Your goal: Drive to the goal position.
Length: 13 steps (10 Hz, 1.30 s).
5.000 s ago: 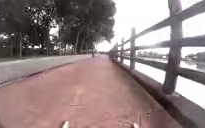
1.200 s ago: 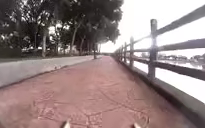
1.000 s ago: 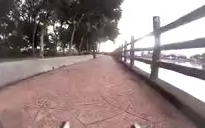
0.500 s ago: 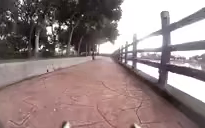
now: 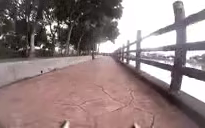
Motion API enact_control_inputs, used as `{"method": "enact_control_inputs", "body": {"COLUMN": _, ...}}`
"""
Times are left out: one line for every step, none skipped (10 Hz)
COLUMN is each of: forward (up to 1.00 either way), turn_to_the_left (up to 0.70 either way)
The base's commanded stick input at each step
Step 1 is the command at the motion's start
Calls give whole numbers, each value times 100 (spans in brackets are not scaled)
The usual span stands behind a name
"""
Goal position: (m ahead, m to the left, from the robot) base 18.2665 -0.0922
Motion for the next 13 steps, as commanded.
{"method": "enact_control_inputs", "body": {"forward": 70, "turn_to_the_left": -17}}
{"method": "enact_control_inputs", "body": {"forward": 70, "turn_to_the_left": -28}}
{"method": "enact_control_inputs", "body": {"forward": 70, "turn_to_the_left": -22}}
{"method": "enact_control_inputs", "body": {"forward": 70, "turn_to_the_left": -6}}
{"method": "enact_control_inputs", "body": {"forward": 70, "turn_to_the_left": 0}}
{"method": "enact_control_inputs", "body": {"forward": 70, "turn_to_the_left": 0}}
{"method": "enact_control_inputs", "body": {"forward": 70, "turn_to_the_left": 0}}
{"method": "enact_control_inputs", "body": {"forward": 70, "turn_to_the_left": 0}}
{"method": "enact_control_inputs", "body": {"forward": 70, "turn_to_the_left": 0}}
{"method": "enact_control_inputs", "body": {"forward": 70, "turn_to_the_left": 0}}
{"method": "enact_control_inputs", "body": {"forward": 70, "turn_to_the_left": 0}}
{"method": "enact_control_inputs", "body": {"forward": 70, "turn_to_the_left": 0}}
{"method": "enact_control_inputs", "body": {"forward": 70, "turn_to_the_left": 0}}
